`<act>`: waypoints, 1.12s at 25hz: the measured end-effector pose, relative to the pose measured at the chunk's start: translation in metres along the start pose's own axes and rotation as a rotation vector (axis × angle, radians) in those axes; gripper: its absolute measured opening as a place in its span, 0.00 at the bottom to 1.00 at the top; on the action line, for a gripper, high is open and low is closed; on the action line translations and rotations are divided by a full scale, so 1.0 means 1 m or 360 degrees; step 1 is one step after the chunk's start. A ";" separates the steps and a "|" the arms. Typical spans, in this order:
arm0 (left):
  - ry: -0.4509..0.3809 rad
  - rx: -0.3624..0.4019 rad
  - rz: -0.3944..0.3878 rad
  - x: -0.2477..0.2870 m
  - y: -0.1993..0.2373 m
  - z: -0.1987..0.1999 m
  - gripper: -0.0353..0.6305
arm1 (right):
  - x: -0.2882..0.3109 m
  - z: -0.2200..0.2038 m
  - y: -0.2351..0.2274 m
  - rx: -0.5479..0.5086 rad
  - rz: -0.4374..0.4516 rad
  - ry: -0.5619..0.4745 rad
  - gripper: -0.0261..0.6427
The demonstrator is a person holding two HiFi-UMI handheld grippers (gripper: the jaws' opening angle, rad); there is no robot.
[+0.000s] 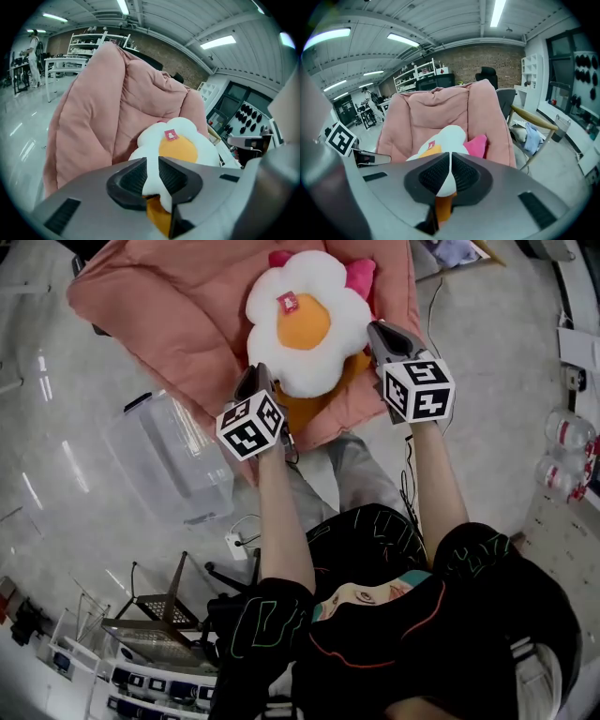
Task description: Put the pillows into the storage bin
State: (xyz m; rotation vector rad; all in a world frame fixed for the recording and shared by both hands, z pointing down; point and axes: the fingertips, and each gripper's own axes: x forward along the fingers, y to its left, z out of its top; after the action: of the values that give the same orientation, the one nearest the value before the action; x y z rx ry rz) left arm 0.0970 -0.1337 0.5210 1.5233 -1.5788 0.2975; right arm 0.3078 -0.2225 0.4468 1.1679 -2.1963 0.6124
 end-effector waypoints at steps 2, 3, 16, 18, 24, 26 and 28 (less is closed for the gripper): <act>0.0029 -0.0036 0.0007 0.010 0.007 -0.009 0.24 | 0.005 -0.006 -0.003 -0.0016 -0.0017 0.0021 0.04; 0.0040 -0.0053 0.0008 0.015 0.011 -0.011 0.29 | 0.008 -0.008 -0.003 -0.0014 -0.0018 0.0025 0.07; 0.0192 -0.0192 -0.0092 0.052 0.017 -0.031 0.41 | 0.045 -0.041 0.002 0.0103 0.0000 0.0287 0.43; 0.0245 -0.0134 -0.0113 0.056 0.014 -0.034 0.30 | 0.047 -0.046 0.007 0.0122 0.0030 0.0338 0.35; 0.0261 -0.0068 -0.0149 0.054 0.004 -0.032 0.06 | 0.044 -0.042 0.016 0.0046 0.0090 0.0398 0.17; 0.0237 -0.0073 -0.0155 0.046 -0.001 -0.031 0.06 | 0.036 -0.037 0.016 0.0049 0.0109 0.0360 0.15; 0.0205 -0.0070 -0.0143 0.036 -0.005 -0.029 0.06 | 0.028 -0.032 0.017 0.0042 0.0128 0.0325 0.15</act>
State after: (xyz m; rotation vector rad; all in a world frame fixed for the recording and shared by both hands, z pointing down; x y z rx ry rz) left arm 0.1195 -0.1390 0.5617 1.5063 -1.4035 0.3022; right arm 0.2894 -0.2103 0.4867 0.9873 -2.0742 0.7618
